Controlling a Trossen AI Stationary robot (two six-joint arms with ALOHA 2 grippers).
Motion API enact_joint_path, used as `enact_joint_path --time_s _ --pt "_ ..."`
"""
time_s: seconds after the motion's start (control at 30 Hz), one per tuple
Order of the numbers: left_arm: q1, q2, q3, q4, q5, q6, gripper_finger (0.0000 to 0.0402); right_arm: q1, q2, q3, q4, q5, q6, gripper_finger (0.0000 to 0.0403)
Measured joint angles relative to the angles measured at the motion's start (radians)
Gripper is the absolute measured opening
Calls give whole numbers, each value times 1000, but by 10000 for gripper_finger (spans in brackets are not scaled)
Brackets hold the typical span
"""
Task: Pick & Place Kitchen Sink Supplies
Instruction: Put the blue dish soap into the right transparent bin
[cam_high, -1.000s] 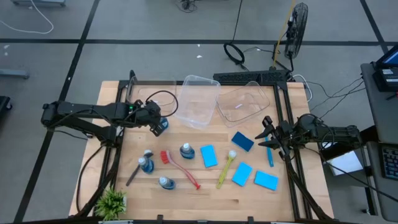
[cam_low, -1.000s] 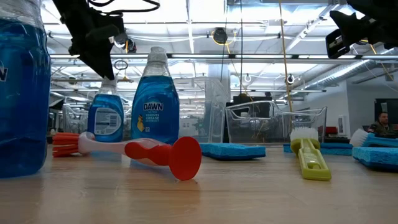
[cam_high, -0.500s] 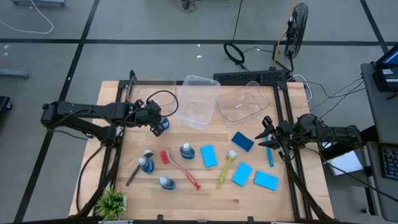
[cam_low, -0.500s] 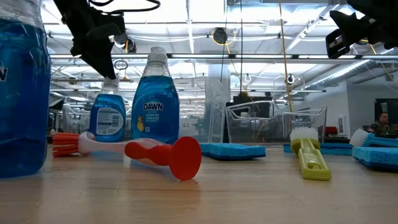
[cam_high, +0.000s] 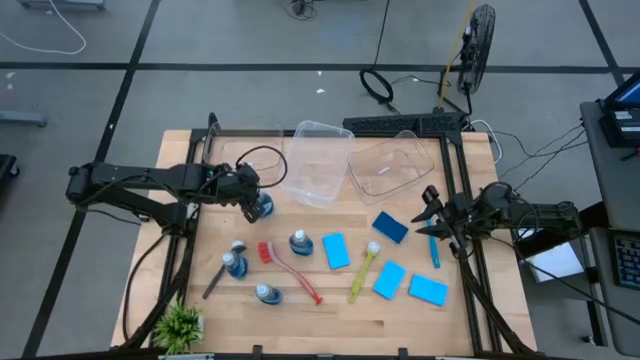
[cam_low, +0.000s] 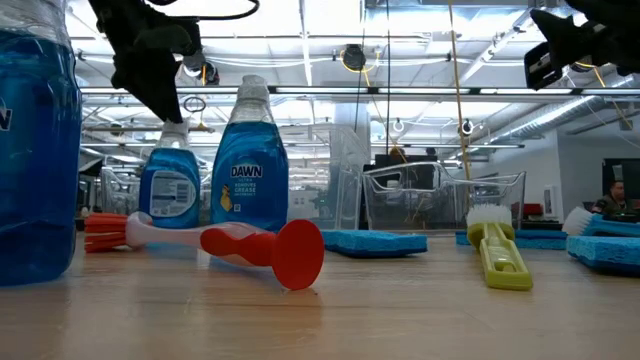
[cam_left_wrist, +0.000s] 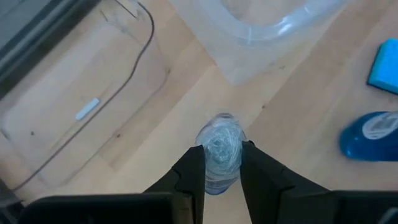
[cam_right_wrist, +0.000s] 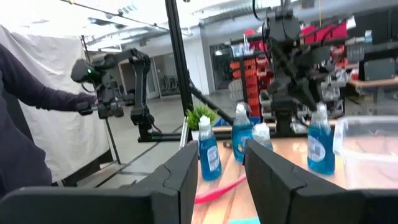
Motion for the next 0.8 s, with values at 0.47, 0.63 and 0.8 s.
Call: enact_joint_path --time_s 0.47,0.63,0.8 --pt "0 -2 93 -11 28 5 81 0 0 0 187 44 1 116" --pt "-1 -2 181 -48 47 11 81 0 0 0 208 203 -2 116" --pt "-9 -2 299 -129 45 11 81 0 2 0 217 292 -3 116"
